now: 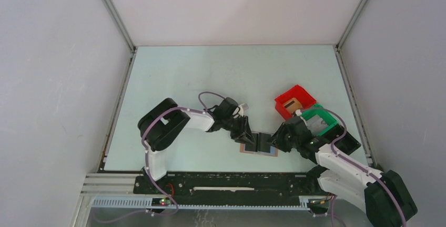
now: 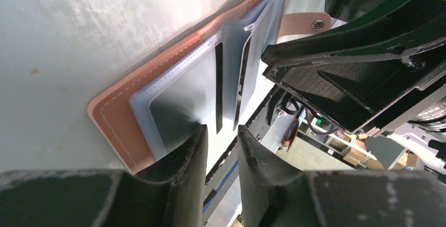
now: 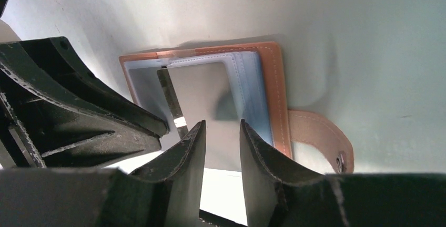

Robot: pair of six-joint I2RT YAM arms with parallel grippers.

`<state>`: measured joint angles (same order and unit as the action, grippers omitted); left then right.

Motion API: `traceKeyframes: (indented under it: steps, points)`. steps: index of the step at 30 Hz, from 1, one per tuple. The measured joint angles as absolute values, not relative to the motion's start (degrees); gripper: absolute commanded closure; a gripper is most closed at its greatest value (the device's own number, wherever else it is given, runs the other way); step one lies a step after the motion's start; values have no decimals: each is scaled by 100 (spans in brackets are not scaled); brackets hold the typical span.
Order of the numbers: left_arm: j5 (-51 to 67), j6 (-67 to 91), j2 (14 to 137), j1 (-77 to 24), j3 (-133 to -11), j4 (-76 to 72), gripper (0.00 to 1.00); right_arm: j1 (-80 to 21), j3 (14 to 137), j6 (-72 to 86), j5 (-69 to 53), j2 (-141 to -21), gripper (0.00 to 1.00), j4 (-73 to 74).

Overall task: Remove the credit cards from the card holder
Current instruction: Remove the credit card from the card holder.

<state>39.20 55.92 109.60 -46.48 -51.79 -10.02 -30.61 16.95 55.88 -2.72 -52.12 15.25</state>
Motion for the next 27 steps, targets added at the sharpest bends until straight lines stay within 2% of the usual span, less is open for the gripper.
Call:
traceKeyframes:
  steps: [16,27]
  points:
    - [3920,5546,10962,-4777,-5441,-867,70,-3087,1621,5601,-357,-5367,61,1133]
    - [3918,5542,11198,-4853,-5756,-786,66,-3089,1619,5603,-357,-5369,61,1127]
